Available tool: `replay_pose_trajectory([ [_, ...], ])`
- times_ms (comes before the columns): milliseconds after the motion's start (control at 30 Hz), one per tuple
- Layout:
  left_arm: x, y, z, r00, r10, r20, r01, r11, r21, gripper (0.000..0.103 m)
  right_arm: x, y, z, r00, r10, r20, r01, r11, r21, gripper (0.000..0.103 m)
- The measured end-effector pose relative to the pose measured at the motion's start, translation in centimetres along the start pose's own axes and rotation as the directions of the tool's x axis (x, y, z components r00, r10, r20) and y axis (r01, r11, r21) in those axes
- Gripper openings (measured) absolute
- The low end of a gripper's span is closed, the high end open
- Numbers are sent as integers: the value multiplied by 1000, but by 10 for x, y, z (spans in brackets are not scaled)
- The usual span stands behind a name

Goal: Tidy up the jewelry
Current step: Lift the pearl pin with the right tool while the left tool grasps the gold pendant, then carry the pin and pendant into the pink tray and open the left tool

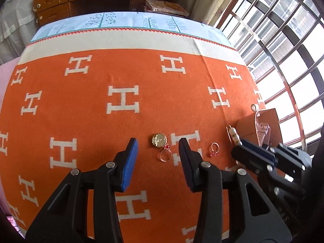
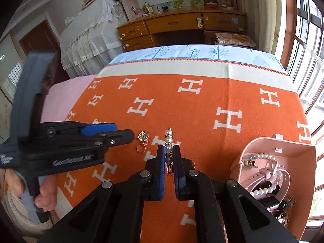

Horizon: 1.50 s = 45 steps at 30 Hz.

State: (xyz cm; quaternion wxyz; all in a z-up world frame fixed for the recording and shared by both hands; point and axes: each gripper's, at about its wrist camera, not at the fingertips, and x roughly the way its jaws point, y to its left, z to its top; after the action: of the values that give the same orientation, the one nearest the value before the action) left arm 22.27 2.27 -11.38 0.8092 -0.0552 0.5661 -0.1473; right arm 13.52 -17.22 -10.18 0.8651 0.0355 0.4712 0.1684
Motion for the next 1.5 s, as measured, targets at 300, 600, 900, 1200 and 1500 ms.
replay_pose_trajectory([
  [300,43,-22,19,983,128,-133,-127,992,16,38,-35,-26,-13,997,69,39,-71,996,56,7],
  [600,48,-28,21,967,213,-141,-211,977,29,19,-43,-41,-21,993,106,60,-111,989,96,7],
  [900,38,-19,13,980,162,-115,-167,985,-33,13,-56,-50,-30,987,118,108,-132,982,135,7],
  [1200,-14,-53,-3,993,122,6,-122,992,24,13,-98,-71,-46,978,45,205,-85,978,191,7],
  [1500,-68,-155,-8,995,-40,86,21,978,209,13,-174,-113,-59,940,-106,323,12,960,279,7],
])
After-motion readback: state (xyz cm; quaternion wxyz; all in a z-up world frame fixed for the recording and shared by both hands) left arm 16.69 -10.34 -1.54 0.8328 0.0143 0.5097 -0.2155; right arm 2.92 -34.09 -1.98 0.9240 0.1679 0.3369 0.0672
